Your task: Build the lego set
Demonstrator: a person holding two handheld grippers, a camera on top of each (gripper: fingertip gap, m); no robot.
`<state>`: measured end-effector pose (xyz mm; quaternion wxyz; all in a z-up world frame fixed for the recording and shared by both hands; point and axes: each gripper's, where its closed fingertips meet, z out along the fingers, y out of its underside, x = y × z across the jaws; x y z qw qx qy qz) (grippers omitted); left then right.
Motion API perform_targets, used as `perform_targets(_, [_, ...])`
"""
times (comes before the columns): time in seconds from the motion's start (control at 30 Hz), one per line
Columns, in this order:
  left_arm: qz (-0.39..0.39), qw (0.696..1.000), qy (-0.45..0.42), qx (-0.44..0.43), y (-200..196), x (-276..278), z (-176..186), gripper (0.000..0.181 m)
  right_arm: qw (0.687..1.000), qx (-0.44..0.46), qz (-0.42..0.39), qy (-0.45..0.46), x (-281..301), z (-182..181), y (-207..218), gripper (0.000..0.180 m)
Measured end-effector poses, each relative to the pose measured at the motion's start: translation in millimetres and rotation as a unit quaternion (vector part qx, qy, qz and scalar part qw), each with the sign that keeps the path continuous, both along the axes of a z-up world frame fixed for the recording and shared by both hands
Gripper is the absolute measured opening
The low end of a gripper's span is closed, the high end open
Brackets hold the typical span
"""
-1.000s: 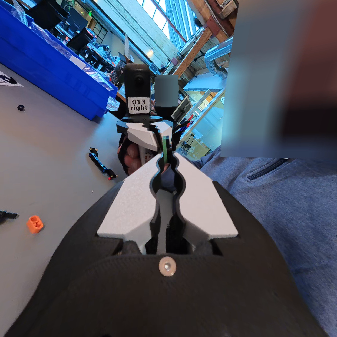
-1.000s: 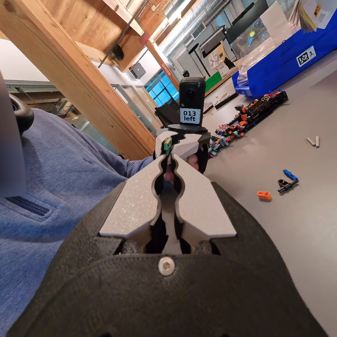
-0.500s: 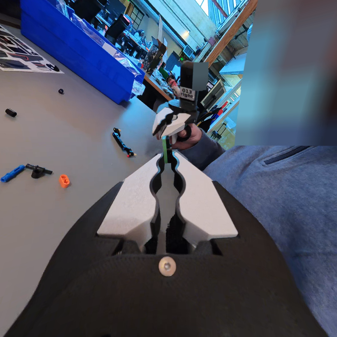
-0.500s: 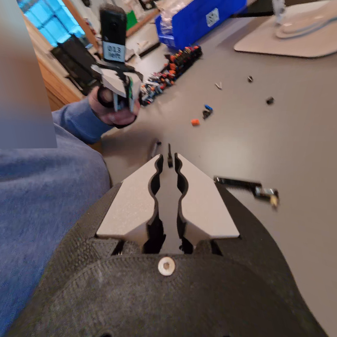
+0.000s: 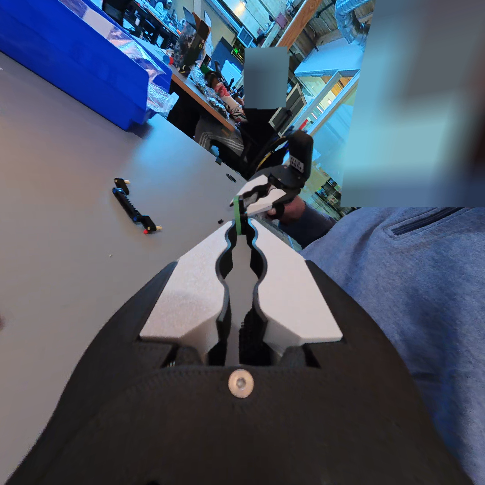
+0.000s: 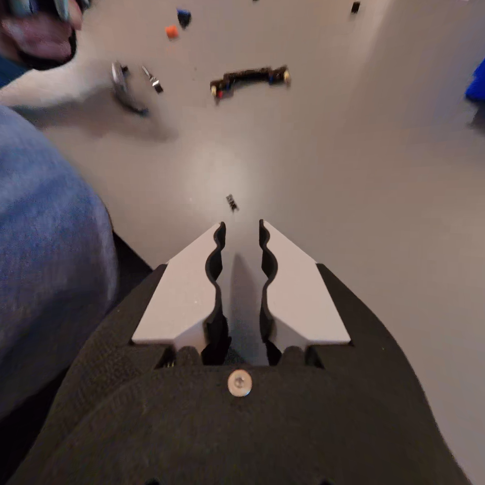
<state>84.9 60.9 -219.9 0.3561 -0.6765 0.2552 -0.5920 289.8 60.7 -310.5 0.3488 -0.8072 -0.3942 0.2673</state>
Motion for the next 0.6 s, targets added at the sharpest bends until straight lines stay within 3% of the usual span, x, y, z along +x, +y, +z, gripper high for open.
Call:
perform_targets(0.3, [-0.018, 1.000, 0.023, 0.009, -3, 30, 1, 0.004, 0.999, 0.011, 0.021, -0.027, -24, -18, -8, 0.016])
perform_targets(0.6, [-0.017, 1.000, 0.025, 0.000, 2, 36, -3, 0.004, 0.998, -0.009, 0.050, -0.035, -42, -19, 3, 0.023])
